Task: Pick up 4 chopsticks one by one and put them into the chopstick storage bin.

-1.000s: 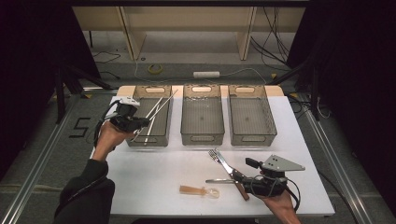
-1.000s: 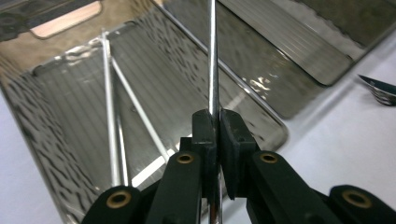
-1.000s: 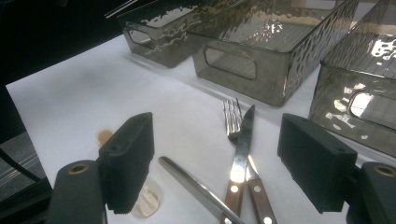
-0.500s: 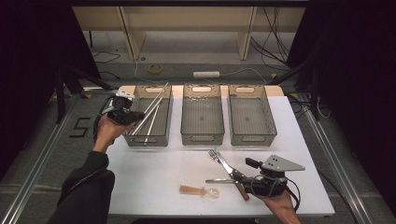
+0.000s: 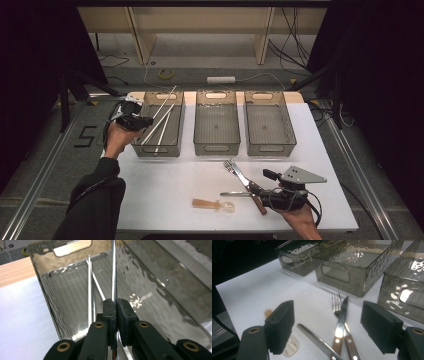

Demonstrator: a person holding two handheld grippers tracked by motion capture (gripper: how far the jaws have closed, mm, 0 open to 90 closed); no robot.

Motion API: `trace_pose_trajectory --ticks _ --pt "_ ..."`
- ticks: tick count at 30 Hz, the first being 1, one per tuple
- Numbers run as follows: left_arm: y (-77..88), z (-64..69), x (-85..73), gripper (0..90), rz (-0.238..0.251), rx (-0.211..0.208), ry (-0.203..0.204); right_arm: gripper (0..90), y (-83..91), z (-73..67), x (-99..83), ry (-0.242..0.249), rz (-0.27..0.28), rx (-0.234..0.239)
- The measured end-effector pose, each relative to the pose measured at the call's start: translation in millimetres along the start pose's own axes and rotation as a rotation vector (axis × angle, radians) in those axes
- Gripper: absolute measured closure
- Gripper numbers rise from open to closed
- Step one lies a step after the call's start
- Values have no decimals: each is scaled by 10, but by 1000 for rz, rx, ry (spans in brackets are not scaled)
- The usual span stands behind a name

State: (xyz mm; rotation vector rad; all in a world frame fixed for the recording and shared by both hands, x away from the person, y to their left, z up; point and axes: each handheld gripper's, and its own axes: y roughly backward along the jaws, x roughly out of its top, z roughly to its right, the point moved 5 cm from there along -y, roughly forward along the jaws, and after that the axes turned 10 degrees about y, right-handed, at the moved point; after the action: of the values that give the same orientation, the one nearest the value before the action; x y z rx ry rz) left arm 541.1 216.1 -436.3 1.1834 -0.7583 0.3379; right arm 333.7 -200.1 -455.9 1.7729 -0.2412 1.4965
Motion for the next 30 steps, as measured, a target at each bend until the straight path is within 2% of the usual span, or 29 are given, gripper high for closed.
trace_pose_trajectory --ticks 3,9,12,22,29,30 --pt "-44 -19 -8 846 6 12 11 282 -2 -5 1 1 0 2" --pt "-135 -16 -27 846 0 31 1 282 -3 -4 1 2 1 2" --pt "-184 -25 -50 846 -20 45 -12 282 -2 -4 0 1 0 2" --pt "-313 -27 -93 845 -60 63 -4 282 -4 4 -3 -6 1 4" --pt "-313 7 -52 825 -32 91 -2 282 2 2 -1 -6 2 3" --pt "-308 15 -46 793 -29 88 -2 282 1 0 0 -4 2 3"
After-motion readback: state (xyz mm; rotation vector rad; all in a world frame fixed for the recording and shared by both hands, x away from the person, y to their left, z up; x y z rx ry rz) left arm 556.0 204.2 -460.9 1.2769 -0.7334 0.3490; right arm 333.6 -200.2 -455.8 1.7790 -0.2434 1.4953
